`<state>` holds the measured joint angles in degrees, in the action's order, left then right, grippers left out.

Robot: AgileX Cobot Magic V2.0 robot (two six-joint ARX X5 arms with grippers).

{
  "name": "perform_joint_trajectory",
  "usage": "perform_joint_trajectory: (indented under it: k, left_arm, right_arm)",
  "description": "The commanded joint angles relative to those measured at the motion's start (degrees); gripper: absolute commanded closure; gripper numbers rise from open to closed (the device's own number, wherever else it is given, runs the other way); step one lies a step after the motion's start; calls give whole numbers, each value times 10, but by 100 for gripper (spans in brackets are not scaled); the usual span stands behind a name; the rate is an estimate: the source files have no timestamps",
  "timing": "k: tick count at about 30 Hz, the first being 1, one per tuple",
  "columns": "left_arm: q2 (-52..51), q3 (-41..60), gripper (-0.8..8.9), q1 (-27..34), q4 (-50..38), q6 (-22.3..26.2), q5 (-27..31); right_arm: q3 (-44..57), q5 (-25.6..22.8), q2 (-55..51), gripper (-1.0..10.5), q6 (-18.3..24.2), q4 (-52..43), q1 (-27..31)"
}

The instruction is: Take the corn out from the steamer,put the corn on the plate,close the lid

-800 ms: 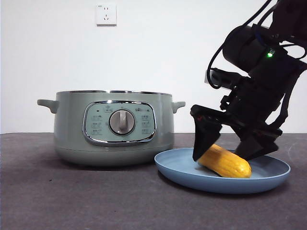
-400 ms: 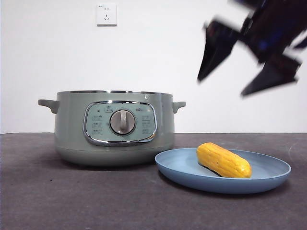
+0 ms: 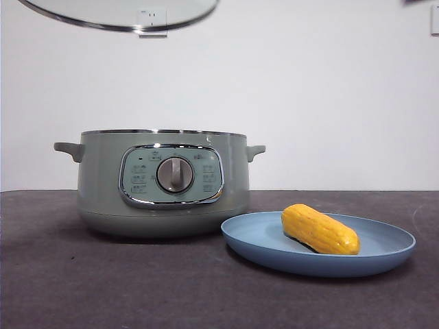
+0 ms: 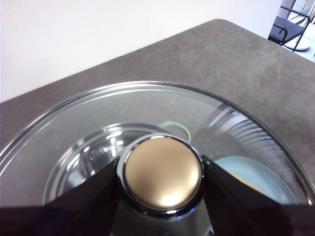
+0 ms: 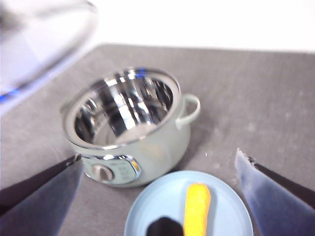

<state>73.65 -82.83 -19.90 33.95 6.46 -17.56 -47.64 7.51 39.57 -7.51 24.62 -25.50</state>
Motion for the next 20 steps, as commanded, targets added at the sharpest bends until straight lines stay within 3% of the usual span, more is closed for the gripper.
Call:
perform_joint_trajectory:
  k: [1, 7, 20]
  left_arm:
    - [20, -8, 822, -1, -49, 7, -5]
    - [83, -8, 822, -4, -82, 9, -5]
    - [179, -8, 822, -15, -144, 28, -5]
  right_arm:
    - [7, 0, -42, 379, 5, 19, -1]
    - [7, -2, -89, 379, 5, 61, -1]
    - [7, -1, -92, 379, 4, 79, -1]
